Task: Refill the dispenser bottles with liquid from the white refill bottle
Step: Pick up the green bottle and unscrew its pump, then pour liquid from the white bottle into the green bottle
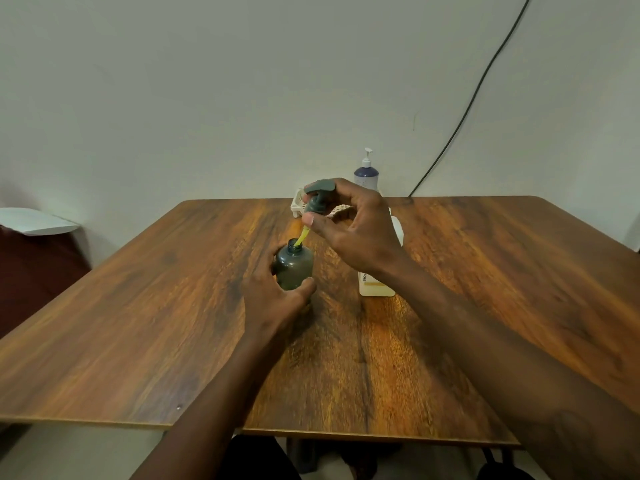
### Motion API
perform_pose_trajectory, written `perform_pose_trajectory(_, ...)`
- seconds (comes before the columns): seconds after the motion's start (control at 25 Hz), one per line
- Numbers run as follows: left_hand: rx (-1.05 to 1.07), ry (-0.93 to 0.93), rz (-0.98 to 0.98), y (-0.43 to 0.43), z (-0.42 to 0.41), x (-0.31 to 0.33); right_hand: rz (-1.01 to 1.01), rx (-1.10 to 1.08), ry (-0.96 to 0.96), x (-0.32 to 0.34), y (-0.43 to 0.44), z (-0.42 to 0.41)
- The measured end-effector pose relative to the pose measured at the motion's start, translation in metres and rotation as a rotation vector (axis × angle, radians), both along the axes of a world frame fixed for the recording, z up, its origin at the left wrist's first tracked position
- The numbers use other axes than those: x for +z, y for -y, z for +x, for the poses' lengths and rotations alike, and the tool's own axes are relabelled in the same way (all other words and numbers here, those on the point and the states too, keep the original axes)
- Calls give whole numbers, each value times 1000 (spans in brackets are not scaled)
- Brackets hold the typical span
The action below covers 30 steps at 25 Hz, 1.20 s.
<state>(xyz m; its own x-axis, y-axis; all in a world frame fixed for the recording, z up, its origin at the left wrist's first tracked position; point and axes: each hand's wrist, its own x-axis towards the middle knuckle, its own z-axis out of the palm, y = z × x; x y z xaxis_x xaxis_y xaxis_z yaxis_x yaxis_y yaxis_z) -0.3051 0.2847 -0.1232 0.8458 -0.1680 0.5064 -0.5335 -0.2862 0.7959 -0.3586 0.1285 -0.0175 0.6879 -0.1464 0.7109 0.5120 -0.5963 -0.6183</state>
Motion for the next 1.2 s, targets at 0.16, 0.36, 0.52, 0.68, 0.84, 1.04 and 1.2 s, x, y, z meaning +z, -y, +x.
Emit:
perform_pose_trajectory(0.16,-1,-22,-9,2,-1,1,44,31,49,-2,2,-7)
perform_pose_trajectory(0.36,77,-53,-13,-7,5,1,70,-9,128,3,8,-8)
perform_pose_trajectory(0.52,101,0,-22,-10,5,-2,-228,-23,97,-12,17,-2)
perform_pose_trajectory(0.68,101,4,-50,-9,5,-2,-601,14,-1,-45,27,-1)
perform_pose_trajectory(0.84,42,-13,-110,-6,2,-2,-952,-22,-163,-72,27,-6)
perform_pose_trajectory(1.04,23,-14,-113,0,1,-3,-1028,2,-283,-85,33,-13)
perform_pose_trajectory(1.2,23,-1,-124,6,2,-3,-1001,5,-316,-86,38,-14)
